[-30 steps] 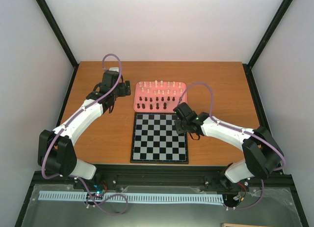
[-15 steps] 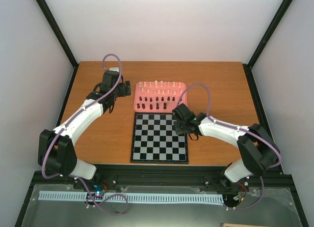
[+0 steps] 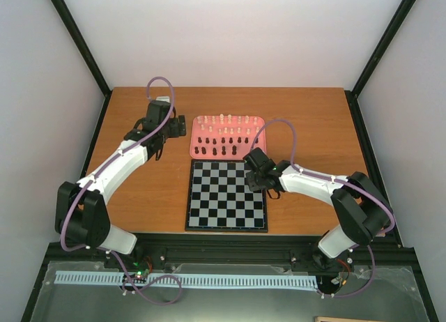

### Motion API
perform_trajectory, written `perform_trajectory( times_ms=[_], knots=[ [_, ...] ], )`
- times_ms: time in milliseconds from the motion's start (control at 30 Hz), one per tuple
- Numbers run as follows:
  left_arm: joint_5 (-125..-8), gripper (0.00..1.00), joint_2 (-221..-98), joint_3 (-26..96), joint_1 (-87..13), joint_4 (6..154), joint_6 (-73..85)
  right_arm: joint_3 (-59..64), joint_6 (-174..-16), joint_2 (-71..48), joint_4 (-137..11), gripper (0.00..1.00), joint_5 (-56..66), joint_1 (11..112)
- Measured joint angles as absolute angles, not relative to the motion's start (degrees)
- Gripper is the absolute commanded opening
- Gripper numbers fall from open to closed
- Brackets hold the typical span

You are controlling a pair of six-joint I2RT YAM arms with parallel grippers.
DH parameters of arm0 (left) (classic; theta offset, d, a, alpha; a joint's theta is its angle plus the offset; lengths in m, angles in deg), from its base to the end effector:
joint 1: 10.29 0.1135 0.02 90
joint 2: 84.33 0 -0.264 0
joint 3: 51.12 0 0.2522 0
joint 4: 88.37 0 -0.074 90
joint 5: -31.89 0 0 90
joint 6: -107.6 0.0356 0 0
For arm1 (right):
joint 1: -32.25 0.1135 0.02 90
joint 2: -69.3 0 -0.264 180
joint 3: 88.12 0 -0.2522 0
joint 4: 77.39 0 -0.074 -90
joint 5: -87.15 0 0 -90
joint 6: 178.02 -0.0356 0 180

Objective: Set up the chess pieces on the board
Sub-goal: Place the chess piece on the chessboard.

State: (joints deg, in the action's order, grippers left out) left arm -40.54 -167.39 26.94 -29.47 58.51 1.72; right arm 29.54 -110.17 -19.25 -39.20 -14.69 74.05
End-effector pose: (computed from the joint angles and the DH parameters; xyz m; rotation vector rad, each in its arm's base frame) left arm 0.3098 -0.0964 0.2870 -0.1017 2.1977 0.0019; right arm 0.2185 0.1856 0.1679 -0.3913 2.6261 0.0859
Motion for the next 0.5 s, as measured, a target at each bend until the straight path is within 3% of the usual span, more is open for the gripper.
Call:
perform_trajectory(
  times_ms=[233,500],
  knots=[
    [-40.54,1.0,-167.9,26.94,-29.47,58.51,1.72,29.54,-110.19,-19.98,-39.42,0.22,-14.93,74.05],
    [-40.54,1.0,-167.96,26.94,-29.47,58.49,1.72,29.54,-110.15,-20.17,-39.51,0.37,-14.42,74.05]
  ],
)
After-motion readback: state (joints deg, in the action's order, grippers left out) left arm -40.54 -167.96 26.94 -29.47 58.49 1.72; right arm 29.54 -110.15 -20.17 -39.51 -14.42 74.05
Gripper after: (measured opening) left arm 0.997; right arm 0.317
